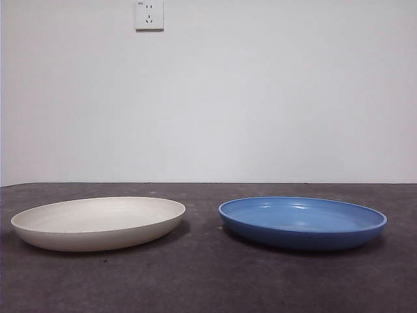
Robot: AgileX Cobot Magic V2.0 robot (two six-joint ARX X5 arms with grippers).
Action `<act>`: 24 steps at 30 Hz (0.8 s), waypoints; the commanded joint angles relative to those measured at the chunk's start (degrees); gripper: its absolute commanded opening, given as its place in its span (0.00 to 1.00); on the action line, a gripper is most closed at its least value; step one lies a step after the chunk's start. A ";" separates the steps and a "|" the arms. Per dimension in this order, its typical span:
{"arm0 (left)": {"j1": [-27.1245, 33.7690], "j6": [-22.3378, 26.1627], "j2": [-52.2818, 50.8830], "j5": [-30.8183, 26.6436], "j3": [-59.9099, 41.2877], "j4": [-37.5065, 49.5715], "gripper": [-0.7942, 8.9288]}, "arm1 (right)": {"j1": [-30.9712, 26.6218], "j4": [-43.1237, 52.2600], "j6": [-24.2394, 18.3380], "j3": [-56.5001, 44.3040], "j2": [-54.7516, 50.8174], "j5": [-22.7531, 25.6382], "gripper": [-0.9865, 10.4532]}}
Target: Pick up the white plate, put it on the blue plate, put it on desk
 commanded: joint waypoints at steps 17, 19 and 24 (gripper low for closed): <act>-17.84 13.66 16.28 4.81 16.55 -19.10 0.10 | 13.53 -29.14 -15.74 19.56 21.00 -6.12 0.09; -18.60 13.66 16.28 4.81 16.55 -19.54 0.10 | 14.84 -29.97 -15.76 19.56 20.87 -6.14 0.09; -18.97 13.51 16.28 4.81 16.55 -19.65 0.11 | 16.44 -29.88 -15.72 19.56 20.90 -6.14 0.09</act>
